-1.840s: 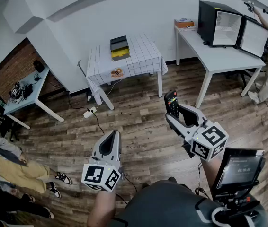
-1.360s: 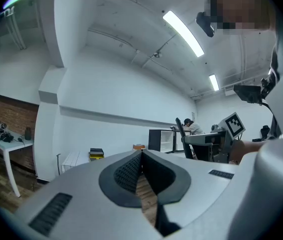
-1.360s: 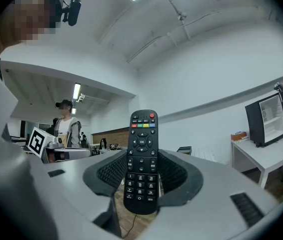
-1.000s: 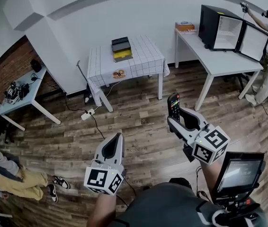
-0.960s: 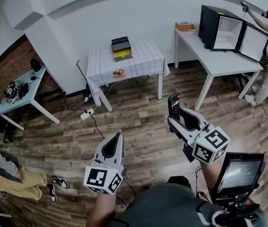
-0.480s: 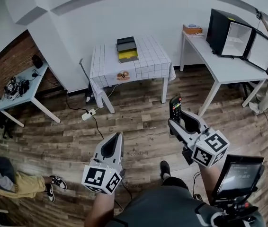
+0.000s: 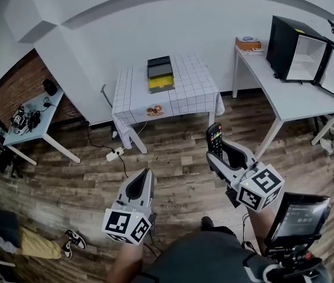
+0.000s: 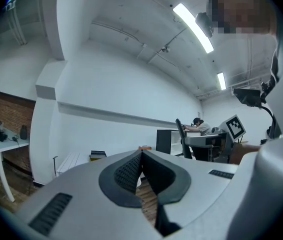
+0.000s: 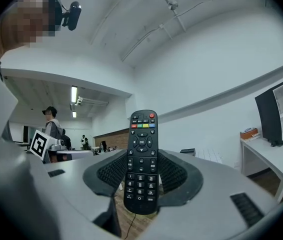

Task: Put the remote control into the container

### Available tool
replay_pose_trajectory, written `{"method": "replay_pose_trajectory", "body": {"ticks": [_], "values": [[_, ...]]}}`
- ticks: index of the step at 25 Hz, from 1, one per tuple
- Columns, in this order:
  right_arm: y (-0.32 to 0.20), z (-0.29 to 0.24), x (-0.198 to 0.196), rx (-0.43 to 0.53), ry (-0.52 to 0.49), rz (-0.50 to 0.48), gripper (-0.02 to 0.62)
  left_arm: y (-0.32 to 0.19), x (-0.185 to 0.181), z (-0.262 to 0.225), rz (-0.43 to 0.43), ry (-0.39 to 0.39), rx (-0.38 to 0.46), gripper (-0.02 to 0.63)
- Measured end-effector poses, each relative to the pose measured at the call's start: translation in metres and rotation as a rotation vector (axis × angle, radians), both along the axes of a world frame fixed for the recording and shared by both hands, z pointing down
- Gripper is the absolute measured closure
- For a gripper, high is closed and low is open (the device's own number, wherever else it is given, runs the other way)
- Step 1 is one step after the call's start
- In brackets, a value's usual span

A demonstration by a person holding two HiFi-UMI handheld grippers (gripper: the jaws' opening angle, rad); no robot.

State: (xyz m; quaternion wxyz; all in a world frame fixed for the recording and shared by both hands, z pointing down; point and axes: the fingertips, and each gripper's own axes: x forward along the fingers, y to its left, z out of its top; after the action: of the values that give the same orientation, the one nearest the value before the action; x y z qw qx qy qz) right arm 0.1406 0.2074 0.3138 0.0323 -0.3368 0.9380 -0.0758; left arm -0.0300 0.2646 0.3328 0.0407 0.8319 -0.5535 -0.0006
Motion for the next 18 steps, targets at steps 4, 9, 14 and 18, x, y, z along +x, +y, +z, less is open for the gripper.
{"method": "replay_pose_trajectory", "body": {"ticks": [4,9,14,18], "values": [[-0.040,0.000,0.018,-0.004,-0.017,-0.012,0.397,-0.038,0.017,-0.002,-0.010,0.002,-0.003,0.597],[-0.082,0.004,0.035,-0.004,-0.015,-0.032,0.397,-0.078,0.027,-0.002,-0.047,-0.012,-0.014,0.597],[-0.120,0.008,0.035,-0.016,-0.017,-0.045,0.397,-0.111,0.028,0.003,-0.061,-0.032,-0.041,0.597],[-0.154,0.011,0.026,-0.020,-0.017,-0.050,0.397,-0.143,0.021,0.007,-0.060,-0.023,-0.045,0.597]]}}
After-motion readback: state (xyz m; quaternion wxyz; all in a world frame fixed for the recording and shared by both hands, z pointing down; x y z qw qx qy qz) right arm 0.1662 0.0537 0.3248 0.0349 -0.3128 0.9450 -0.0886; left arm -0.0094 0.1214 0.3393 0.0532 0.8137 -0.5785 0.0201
